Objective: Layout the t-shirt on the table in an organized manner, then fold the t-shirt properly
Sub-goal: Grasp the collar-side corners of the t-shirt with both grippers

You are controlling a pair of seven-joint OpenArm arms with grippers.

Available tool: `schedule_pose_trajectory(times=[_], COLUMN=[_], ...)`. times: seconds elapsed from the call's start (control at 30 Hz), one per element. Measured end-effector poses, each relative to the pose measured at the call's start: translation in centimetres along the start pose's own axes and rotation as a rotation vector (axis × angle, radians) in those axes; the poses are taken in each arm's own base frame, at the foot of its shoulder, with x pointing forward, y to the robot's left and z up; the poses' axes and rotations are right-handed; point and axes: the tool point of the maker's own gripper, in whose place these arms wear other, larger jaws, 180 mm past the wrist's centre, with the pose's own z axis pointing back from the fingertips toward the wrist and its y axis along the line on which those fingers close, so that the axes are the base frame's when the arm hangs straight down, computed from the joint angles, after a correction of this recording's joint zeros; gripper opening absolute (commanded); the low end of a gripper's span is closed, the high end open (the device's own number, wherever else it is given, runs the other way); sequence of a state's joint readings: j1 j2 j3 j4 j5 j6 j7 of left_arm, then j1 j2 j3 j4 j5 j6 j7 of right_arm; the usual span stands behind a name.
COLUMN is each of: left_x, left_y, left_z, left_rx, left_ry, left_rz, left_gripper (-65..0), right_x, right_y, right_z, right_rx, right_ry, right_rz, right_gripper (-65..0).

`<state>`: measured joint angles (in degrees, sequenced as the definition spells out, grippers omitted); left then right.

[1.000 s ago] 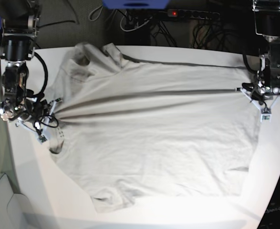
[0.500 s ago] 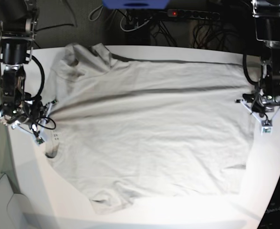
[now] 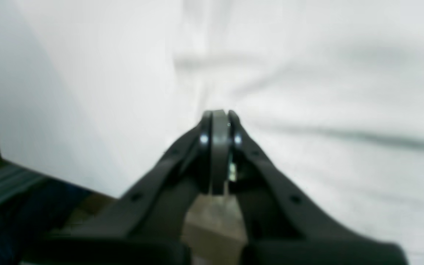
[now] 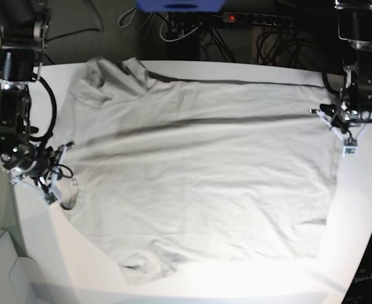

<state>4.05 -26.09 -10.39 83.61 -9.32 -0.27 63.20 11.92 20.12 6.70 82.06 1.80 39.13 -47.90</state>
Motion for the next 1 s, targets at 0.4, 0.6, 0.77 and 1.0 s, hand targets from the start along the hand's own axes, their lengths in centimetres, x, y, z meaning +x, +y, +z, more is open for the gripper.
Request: schedule_pose_trajectory(times=[0.4, 0.6, 0.77, 1.0], left_x=[0.0, 1.1, 1.8, 3.7], left_y=[0.1, 0.6, 0.9, 2.1], left_z=[-0.4, -1.0, -1.9, -3.1], left_rx=[0.002, 0.012, 0.015, 0.032], left_ry=[-0.008, -0.014, -0.054, -0.094], left_rz=[0.008, 0.024, 0.041, 0.08], left_gripper=[-64.8, -64.8, -64.8, -64.8], right_x=[-3.2, -5.4, -6.2, -4.6], right_y=[8.7, 10.3, 10.6, 9.2], right_z=[5.3, 3.1, 1.2, -1.2], right_rx=[0.048, 0.117, 0.159, 0.177], right_ry=[0.039, 0.1, 0.105, 0.074], right_rz=[0.094, 0.031, -0.014, -0.071], right_gripper=[-65.0, -65.0, -65.0, -65.0])
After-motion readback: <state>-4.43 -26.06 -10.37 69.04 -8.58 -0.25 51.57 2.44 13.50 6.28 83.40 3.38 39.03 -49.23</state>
